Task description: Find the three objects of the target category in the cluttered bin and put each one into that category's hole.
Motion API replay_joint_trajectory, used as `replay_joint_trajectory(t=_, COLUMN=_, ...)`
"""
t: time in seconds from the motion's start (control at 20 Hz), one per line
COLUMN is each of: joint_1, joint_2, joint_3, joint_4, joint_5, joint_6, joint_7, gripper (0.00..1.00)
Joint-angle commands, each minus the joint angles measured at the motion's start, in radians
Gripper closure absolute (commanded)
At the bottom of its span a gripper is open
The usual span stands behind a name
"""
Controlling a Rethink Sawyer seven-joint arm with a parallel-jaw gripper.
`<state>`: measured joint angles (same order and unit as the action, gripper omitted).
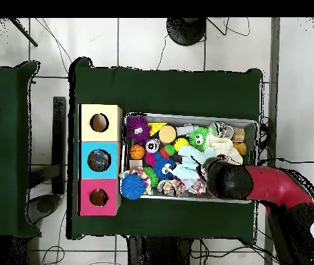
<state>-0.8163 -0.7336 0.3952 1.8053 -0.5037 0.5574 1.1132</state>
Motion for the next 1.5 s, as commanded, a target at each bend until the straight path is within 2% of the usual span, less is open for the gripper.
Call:
replay_joint_trajectory(t=0.05, joint_1=0.033, joint_2=-0.053, joint_3=0.107, joint_4=0.070, joint_5=-0.042, joint_6=0.035, joint_7=-0.084, gripper=0.00)
replay_joint_trajectory(t=0.35, joint_1=0.124, joint_2=-0.141, joint_3=0.067, joint_4=0.107, joint_5=-0.015, joint_6=0.068, joint_7=0.021, gripper=0.00)
replay_joint_trajectory(t=0.6, joint_1=0.185, joint_2=-0.191, joint_3=0.037, joint_4=0.127, joint_5=0.010, joint_6=0.085, joint_7=0.067, gripper=0.00)
replay_joint_trajectory(t=1.05, joint_1=0.264, joint_2=-0.115, joint_3=-0.011, joint_4=0.162, joint_5=0.018, joint_6=-0.076, joint_7=0.197, gripper=0.00)
replay_joint_trajectory(t=1.2, joint_1=0.276, joint_2=-0.074, joint_3=-0.026, joint_4=0.170, joint_5=0.012, joint_6=-0.129, joint_7=0.216, gripper=0.00)
replay_joint_trajectory(t=1.5, joint_1=0.288, joint_2=-0.048, joint_3=-0.039, joint_4=0.199, joint_5=0.007, joint_6=-0.163, joint_7=0.202, gripper=0.00)
